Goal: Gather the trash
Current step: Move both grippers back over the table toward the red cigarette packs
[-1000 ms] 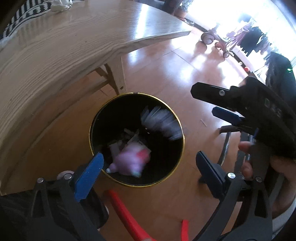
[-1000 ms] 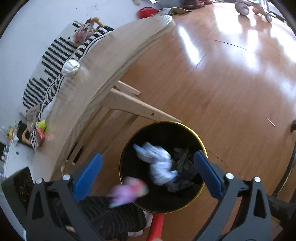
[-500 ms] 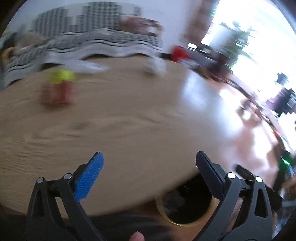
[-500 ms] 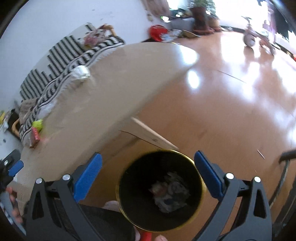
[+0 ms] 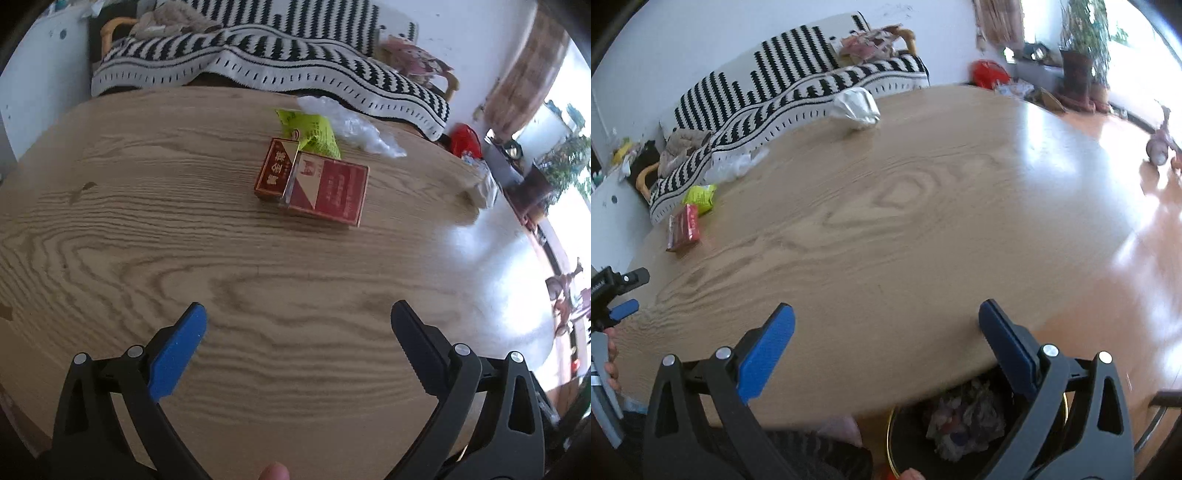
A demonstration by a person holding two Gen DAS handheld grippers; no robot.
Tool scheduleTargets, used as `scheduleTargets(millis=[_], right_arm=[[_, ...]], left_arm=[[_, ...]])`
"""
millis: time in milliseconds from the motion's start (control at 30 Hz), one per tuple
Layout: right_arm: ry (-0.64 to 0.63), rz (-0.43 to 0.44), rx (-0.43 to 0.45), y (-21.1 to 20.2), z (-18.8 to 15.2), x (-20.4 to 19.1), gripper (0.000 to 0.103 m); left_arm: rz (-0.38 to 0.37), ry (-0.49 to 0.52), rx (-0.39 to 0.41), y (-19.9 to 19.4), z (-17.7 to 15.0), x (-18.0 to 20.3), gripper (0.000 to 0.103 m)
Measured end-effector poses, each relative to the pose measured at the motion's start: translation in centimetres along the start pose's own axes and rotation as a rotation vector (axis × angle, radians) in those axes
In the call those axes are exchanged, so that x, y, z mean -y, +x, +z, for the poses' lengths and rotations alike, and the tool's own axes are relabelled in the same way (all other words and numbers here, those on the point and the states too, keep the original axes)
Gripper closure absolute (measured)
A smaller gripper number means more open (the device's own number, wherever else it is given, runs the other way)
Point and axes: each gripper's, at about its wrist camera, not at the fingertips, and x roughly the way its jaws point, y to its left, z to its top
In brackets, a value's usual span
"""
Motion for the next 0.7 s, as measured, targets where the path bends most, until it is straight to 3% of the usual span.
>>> scheduleTargets(millis=[267,433,533,700], right_arm=[[-0.013,0.035,0.044,2.7,4.6,-1.9,0.007],[-0.021,0.052,0.043,3.8,6.1,-1.9,0.007],[-0.015,0.06,0.041,4.3,6.6,-1.6,0.007],[-0.004,0.089,0.043,5.2,7.1,-1.6,0.007]], left_arm=[[0.103,0.038,0.04,3.5,4.5,4.3,0.006],[0.163,0.046,0.02,6.6,6.7,5.5,0.006],[0.201,0.059,0.011,7.8,6.8,5.0,0.006],[0.202,0.024,-0.038,8.0,5.7,1.6,0.006]])
